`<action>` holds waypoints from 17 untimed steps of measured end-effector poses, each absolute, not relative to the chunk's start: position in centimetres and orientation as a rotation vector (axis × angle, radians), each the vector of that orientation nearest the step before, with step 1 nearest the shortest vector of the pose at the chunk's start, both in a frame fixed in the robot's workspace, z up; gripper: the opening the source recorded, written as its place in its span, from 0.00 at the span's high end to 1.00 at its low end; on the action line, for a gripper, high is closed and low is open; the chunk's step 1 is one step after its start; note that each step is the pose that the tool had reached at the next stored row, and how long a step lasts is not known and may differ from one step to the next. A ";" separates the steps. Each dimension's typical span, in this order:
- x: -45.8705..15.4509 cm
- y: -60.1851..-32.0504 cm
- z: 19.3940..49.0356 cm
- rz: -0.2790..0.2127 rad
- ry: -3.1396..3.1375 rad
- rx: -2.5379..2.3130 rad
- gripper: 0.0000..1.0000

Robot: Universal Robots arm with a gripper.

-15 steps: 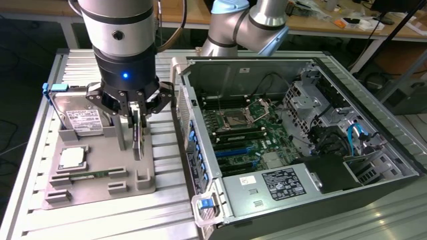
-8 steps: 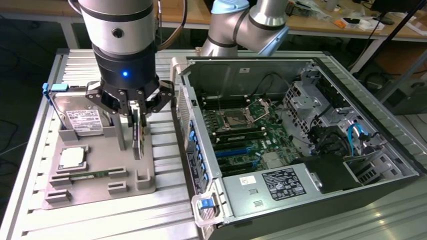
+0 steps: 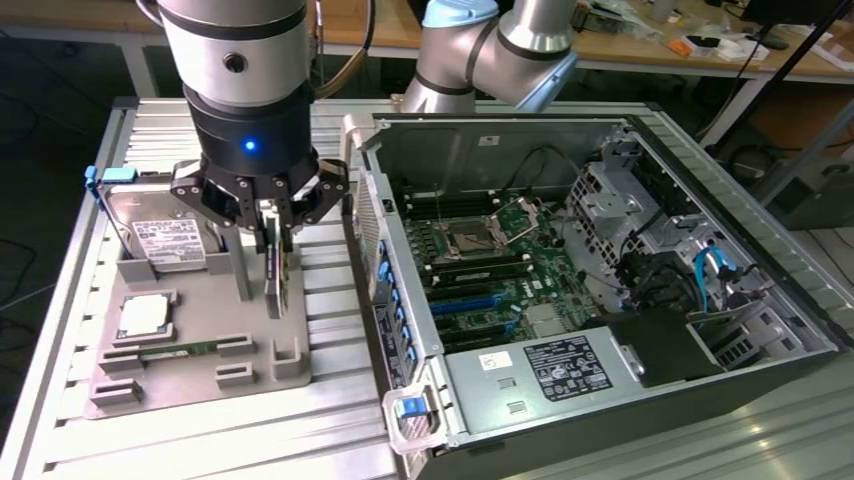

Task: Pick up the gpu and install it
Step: 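Pick up the gpu and move the gpu toward the slot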

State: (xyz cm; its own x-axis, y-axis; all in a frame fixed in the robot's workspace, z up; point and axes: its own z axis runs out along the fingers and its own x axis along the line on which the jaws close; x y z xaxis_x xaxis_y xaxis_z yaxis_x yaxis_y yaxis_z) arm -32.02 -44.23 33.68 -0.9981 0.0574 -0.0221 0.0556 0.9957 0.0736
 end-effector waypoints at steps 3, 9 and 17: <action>-32.0 -44.2 33.7 0.113 3.114 0.088 0.73; -32.0 -44.2 33.9 0.113 3.114 0.088 0.73; -32.0 -44.2 34.1 0.113 3.114 0.088 0.73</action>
State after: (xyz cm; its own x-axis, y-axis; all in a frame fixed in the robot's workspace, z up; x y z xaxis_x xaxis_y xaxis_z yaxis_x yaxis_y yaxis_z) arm -32.02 -44.23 34.13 -0.9981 0.0574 -0.0222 0.0557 0.9958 0.0733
